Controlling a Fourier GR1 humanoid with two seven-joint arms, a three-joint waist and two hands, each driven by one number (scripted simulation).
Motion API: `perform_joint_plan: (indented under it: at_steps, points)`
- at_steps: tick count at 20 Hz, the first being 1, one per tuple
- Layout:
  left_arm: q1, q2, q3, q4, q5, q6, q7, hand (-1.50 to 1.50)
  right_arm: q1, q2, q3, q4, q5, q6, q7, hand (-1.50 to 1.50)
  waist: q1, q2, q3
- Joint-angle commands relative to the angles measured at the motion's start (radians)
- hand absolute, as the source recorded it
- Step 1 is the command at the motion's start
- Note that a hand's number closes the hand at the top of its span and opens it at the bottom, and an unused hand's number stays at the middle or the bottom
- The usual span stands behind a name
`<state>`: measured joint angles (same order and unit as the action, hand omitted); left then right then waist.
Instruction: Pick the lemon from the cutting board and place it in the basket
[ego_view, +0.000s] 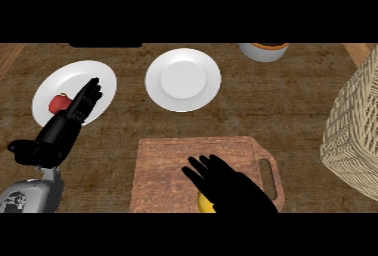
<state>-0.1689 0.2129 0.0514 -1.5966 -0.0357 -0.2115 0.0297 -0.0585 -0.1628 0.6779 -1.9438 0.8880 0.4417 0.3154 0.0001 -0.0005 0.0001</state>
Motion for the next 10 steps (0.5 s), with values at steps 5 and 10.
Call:
perform_joint_plan:
  at_steps: [5,10]
  points:
    - [0.012,-0.008,0.011,-0.034,0.007,-0.032,0.016,0.0,0.038,0.028,0.024,0.11,0.086,-0.056,-0.035,-1.5,0.0,0.0,0.0]
    - [-0.006,-0.049,-0.008,0.005,-0.03,0.003,0.007,0.0,-0.022,0.013,-0.062,0.213,0.089,-0.065,-0.119,-1.5,0.0,0.001,0.0]
